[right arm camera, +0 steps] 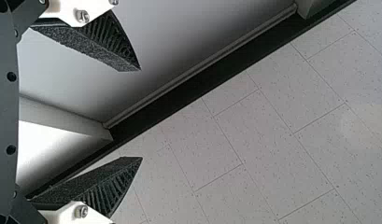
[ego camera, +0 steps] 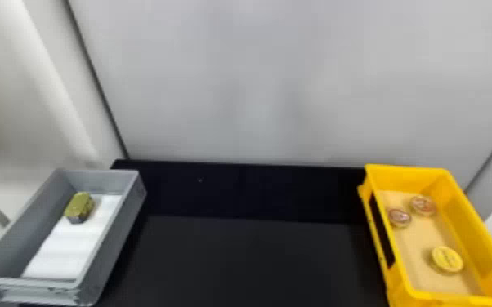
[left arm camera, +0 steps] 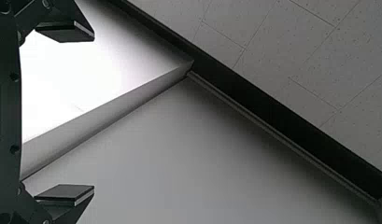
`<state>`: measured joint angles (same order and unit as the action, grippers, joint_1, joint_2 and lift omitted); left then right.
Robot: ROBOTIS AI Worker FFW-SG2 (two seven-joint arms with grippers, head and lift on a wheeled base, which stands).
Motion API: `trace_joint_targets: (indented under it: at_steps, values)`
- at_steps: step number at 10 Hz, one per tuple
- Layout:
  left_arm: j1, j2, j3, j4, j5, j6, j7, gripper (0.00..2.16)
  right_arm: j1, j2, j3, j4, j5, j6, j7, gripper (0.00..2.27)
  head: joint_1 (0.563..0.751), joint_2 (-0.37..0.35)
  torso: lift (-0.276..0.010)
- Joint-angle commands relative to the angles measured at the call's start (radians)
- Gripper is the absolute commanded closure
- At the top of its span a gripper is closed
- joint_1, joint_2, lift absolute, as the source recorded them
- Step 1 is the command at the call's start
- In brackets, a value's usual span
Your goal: Pick up the round yellow can and place it in the yellow rectangular box
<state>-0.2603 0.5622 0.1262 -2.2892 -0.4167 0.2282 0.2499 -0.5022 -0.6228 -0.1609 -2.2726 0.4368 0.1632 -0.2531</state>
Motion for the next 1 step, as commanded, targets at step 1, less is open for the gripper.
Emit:
trace_joint_targets:
  at_steps: [1]
  values:
    - [0.000,0.000,-0.003,0.002,0.001,0.002,0.006,0.13,-0.001,-0.002,-0.003,-0.001,-0.001,-0.004,0.011,0.11,0.663,0.054,-0.010]
